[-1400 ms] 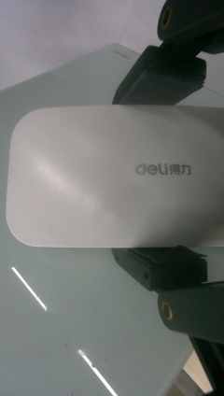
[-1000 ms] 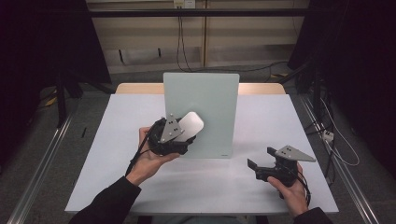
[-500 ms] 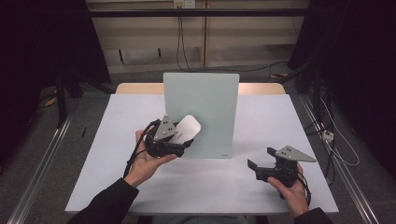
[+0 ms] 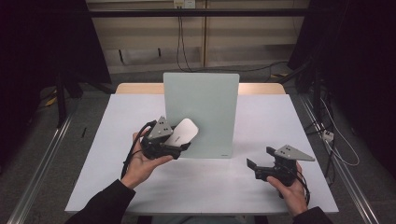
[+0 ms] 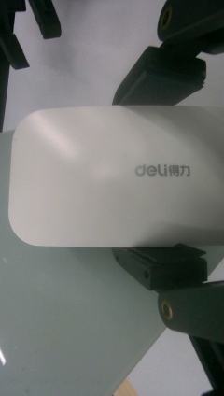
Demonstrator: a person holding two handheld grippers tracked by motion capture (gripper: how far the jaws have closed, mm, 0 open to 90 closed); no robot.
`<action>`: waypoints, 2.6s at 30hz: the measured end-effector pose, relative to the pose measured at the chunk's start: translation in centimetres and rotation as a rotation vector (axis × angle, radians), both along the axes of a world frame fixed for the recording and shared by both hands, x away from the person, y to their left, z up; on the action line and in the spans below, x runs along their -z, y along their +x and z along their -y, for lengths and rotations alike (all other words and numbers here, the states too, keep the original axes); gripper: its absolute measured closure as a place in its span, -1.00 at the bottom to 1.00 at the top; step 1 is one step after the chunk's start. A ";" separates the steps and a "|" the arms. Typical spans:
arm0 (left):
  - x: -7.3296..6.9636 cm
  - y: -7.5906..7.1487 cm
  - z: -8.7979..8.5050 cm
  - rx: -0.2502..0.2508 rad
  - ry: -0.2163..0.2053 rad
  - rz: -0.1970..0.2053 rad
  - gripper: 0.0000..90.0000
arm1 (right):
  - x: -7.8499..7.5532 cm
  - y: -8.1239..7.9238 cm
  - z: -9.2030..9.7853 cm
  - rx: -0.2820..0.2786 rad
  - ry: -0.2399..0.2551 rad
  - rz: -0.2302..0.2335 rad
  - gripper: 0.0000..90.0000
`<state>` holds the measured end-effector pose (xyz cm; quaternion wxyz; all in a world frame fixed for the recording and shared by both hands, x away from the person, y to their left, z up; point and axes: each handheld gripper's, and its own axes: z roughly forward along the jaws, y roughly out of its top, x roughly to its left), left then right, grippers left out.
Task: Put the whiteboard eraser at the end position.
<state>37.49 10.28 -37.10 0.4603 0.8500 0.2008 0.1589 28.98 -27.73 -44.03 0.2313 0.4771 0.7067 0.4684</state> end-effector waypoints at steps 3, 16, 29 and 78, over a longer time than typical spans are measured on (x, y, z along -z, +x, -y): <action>0.2 -0.1 -0.2 0.009 0.003 -0.018 -0.32 | 0.0 0.0 0.1 0.004 0.001 0.001 -0.83; 0.4 -0.8 0.0 0.079 0.054 -0.080 -0.32 | 0.0 -0.3 0.2 0.001 0.001 0.006 -0.83; 1.2 -1.9 1.2 0.183 0.159 -0.132 -0.31 | 0.0 -0.3 0.1 -0.003 -0.001 0.007 -0.83; 6.4 -1.0 7.8 0.323 0.356 -0.241 -0.31 | 0.0 -0.3 0.1 -0.005 -0.002 0.008 -0.83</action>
